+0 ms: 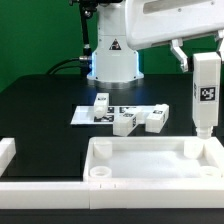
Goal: Assemble desk
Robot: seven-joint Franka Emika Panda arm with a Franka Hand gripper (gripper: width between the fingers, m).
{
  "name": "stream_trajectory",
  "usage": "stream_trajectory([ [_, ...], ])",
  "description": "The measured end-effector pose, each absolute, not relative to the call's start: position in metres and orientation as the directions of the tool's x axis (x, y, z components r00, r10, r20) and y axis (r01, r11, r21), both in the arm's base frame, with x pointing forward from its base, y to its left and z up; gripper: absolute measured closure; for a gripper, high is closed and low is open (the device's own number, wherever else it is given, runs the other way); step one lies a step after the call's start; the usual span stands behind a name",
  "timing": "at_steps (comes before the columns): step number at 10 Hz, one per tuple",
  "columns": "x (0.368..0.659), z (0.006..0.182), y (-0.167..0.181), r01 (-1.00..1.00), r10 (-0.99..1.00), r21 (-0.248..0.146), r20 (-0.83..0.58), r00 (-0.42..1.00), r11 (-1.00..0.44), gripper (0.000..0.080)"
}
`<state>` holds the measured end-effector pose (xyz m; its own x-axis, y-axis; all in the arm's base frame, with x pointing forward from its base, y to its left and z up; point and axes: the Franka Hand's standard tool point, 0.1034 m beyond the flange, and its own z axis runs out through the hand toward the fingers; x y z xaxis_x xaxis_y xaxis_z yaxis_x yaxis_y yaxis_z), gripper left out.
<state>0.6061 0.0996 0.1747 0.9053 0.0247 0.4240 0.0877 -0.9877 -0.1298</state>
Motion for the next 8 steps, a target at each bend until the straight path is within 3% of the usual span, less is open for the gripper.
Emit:
stream_trajectory([
  [1,0.616,0.175,0.102,0.170,0.114,-0.086,0.453,0.884,-0.982,0.0518],
  [2,0.621,0.173,0.103,0.207,0.154,-0.070,0.457,0.876,-0.976,0.0518],
  [8,0.618,0.161,0.104,0.196,0.145,-0.093,0.393,0.908,-0.976,0.0517],
])
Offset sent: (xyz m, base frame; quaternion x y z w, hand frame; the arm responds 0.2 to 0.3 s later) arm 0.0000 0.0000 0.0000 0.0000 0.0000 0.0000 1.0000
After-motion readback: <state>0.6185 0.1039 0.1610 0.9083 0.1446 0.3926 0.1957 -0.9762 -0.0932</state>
